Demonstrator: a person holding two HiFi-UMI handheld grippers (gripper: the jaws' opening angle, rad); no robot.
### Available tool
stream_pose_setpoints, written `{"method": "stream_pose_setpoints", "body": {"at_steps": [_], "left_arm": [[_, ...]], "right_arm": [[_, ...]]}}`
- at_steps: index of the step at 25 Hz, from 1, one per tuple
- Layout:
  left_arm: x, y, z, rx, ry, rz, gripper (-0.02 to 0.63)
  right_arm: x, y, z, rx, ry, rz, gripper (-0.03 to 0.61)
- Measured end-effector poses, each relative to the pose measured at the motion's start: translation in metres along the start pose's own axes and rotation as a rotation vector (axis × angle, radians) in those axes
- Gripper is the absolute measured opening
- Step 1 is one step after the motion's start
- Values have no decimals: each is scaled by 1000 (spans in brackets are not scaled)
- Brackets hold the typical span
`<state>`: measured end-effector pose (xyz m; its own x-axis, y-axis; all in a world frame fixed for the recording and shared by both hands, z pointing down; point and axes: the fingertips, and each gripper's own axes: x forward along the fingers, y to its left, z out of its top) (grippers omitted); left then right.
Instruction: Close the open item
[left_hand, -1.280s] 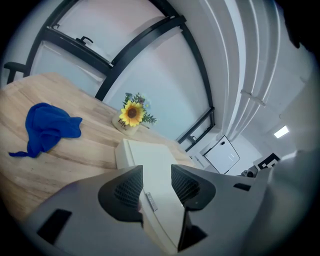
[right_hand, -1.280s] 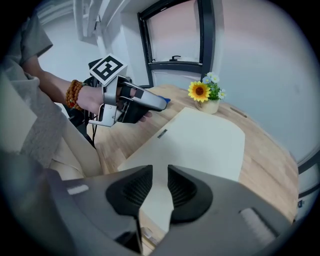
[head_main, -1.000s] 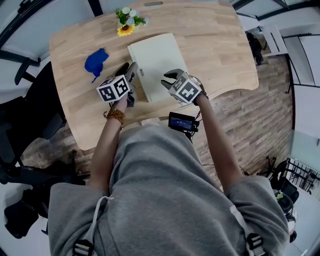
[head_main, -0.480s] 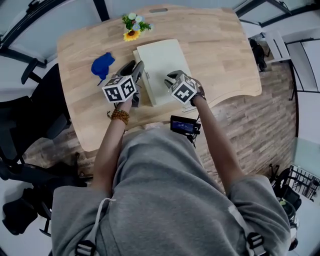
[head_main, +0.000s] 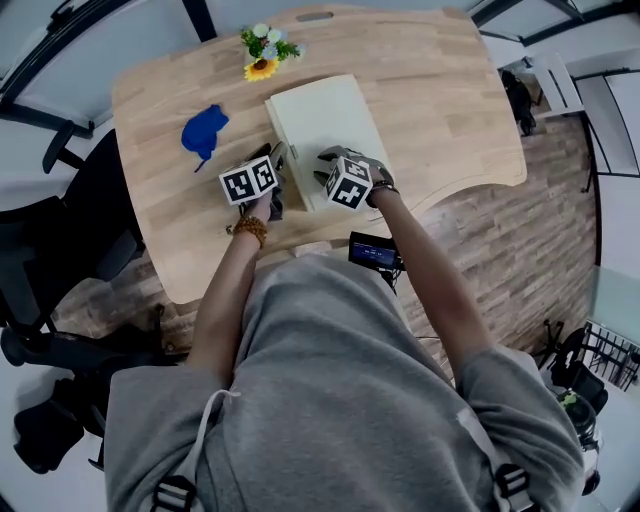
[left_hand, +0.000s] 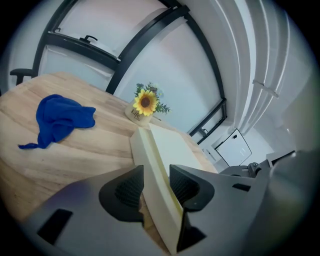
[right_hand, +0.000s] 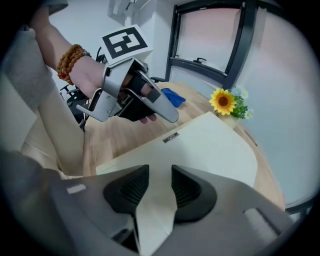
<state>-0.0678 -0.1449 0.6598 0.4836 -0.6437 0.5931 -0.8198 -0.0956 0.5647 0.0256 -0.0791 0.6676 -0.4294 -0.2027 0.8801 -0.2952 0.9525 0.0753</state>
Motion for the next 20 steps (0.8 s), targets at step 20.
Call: {"method": "stream_pose_setpoints", "body": {"at_steps": [20], "left_arm": [[20,-15,-35,106,156,-14,162]], "right_arm": [[-2,24,-18,30,75,116,152]]}}
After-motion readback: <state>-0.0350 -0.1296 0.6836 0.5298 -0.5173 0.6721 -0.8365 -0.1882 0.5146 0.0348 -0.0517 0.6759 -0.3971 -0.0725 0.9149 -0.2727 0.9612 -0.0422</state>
